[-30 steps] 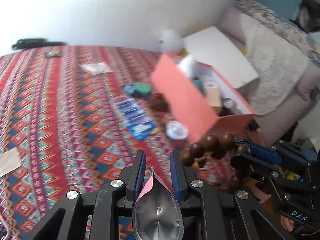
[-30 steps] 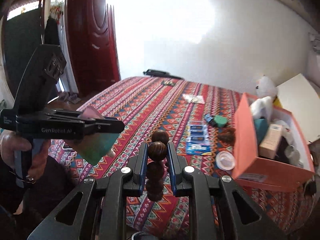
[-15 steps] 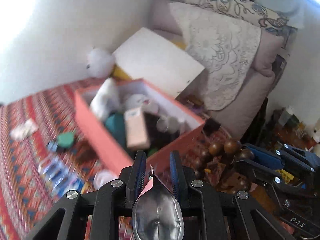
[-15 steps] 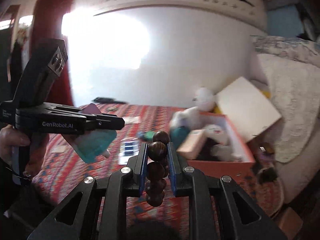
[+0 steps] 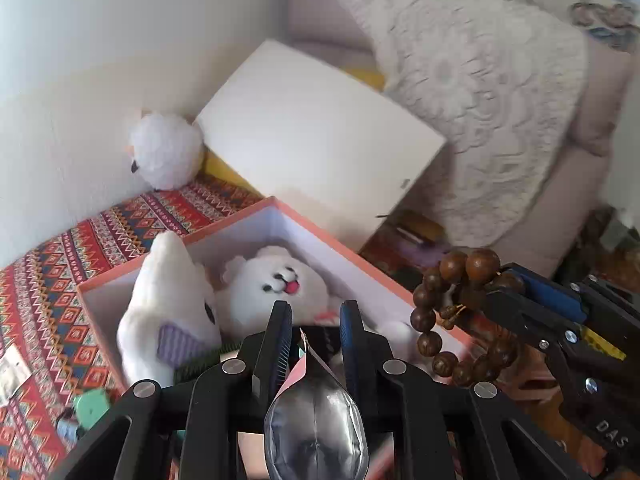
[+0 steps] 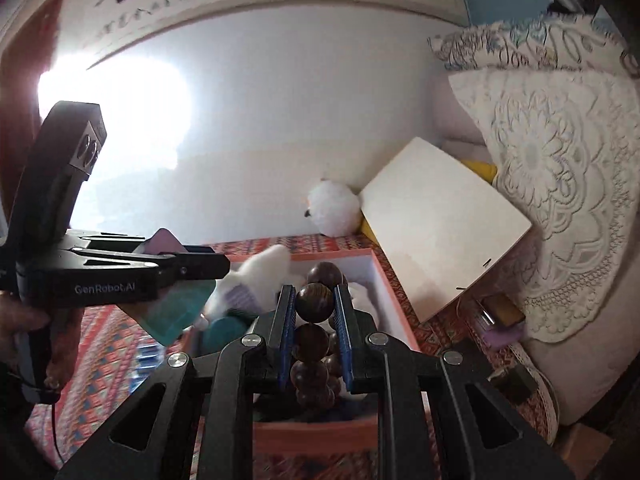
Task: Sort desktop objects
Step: 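Carry bracelet and pouch into the orange box while both grippers open, then move both grippers back from the orange box to the pile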
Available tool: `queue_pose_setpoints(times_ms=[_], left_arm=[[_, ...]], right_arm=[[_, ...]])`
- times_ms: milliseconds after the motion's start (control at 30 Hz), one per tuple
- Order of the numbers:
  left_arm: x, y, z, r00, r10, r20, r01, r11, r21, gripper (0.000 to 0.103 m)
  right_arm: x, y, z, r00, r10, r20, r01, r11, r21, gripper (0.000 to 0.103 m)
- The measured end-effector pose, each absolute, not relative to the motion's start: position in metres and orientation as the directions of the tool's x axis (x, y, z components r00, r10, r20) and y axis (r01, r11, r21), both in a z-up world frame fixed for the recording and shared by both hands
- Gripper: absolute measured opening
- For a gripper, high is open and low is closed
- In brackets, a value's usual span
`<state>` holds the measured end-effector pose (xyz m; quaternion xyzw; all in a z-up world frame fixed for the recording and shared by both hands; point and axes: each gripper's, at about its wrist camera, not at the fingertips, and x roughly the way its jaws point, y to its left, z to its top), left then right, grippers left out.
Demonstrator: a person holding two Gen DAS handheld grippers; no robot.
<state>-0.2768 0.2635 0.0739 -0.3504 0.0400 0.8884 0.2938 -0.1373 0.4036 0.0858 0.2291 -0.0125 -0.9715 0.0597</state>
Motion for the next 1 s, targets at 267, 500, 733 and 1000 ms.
queue_pose_setpoints(times_ms=[267,500,733,1000], left_arm=[[-0.326,0.3,0.04,-0.657,0.36,-0.663,-0.477,-0.879,-0.005,0.062],[-0.275,0.282,0.04,-0.734,0.258,-0.628,-0.383,-0.921,0.069,0.092],[-0.195,0.241,0.043,-0.719,0.277,-0.637,-0.378,-0.925,0.024,0.098],[-0.105,0.178,-0.004,-0.648,0.264,-0.715,-0.352,-0.935,-0.025,0.099]], right_arm=[[-0.207,0.435,0.05,-0.87,-0.102,-0.482,0.096,-0.995,0.037,0.021],[-0.184,0.437,0.041,-0.885,-0.076,-0.459,0.025,-0.993,0.115,0.074],[-0.117,0.41,0.047,-0.869,-0.116,-0.481,0.039,-0.985,0.168,0.075],[-0.037,0.354,0.04,-0.836,-0.158,-0.526,0.088,-0.984,0.156,0.08]])
